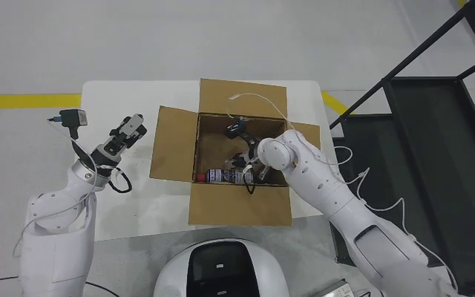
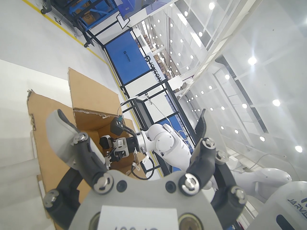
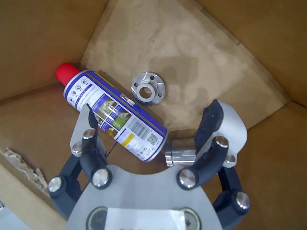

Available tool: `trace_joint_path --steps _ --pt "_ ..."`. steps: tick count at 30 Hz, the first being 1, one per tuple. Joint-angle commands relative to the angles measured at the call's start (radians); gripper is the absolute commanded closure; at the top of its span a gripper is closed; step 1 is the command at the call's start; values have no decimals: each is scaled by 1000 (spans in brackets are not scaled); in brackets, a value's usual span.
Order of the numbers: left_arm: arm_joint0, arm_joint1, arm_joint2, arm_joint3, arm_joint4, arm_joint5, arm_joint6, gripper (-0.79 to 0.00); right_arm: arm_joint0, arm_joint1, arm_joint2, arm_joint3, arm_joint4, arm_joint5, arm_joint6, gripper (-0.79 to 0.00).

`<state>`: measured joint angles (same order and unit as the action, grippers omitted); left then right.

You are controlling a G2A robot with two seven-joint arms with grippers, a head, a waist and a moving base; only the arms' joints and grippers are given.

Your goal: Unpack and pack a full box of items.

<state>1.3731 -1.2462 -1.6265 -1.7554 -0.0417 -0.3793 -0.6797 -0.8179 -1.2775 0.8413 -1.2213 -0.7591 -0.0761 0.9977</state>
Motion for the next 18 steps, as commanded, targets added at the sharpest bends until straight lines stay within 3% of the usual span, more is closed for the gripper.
trace_joint_path --steps 1,4,6,10,18 --pt "8 2 -5 -8 3 2 11 -785 21 -10 -21 24 -1 10 14 -551" --pt "16 5 -11 -16 7 2 27 -785 44 -23 -45 53 2 28 27 -570" --pt "18 6 -13 -19 12 0 39 -785 57 -31 -58 76 5 38 25 -508" --pt "22 9 -21 -33 22 -9 76 -785 78 -48 -82 113 19 42 21 -480" --pt "46 17 -93 -37 26 3 159 -785 100 -73 -114 164 38 38 9 -502"
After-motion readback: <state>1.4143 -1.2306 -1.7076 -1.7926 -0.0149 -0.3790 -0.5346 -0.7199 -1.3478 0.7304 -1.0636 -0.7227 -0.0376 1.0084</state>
